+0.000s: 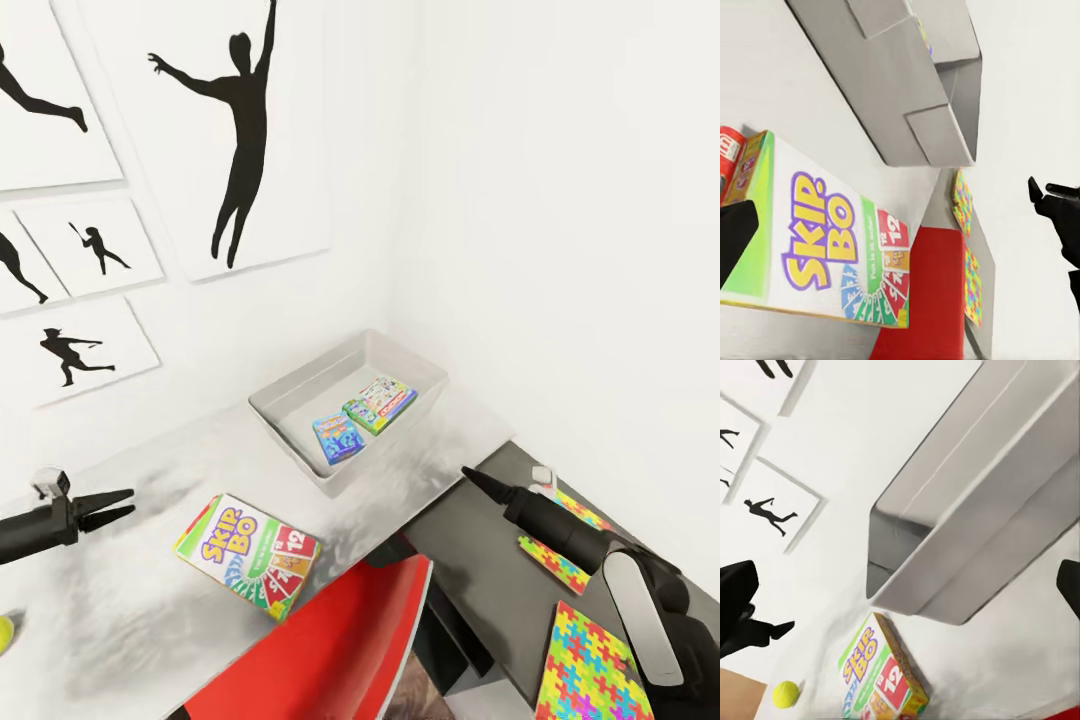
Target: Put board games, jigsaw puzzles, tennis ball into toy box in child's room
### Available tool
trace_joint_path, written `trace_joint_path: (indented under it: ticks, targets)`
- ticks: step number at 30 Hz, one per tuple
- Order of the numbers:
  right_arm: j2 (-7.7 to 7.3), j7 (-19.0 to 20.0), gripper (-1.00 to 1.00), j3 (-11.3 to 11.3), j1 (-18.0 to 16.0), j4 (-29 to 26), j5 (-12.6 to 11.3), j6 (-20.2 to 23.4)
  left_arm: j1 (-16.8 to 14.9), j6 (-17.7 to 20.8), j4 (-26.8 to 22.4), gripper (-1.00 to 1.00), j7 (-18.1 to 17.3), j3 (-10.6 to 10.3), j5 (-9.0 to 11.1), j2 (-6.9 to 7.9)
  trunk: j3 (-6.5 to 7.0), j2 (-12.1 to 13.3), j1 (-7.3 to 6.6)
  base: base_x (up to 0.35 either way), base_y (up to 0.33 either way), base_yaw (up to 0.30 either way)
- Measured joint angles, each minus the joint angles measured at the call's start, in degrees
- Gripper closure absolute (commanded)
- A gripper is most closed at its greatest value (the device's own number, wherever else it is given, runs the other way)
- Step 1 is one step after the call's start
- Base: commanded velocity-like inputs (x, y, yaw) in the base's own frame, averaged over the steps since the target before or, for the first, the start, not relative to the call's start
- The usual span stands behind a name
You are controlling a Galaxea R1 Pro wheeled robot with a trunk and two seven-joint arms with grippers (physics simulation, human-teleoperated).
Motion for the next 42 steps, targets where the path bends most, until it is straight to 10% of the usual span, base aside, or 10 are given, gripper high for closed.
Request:
trace_joint_path:
  ticks: [42]
  targets:
    - [0.68,1.81,-1.00,0.12,0.24,0.03,0.12,-1.39,1.29,-2.18,1.01,-1.00,0.00,0.77,0.29,0.37,1.23,0.00,-0.01,-0.018,0.000,-0.022]
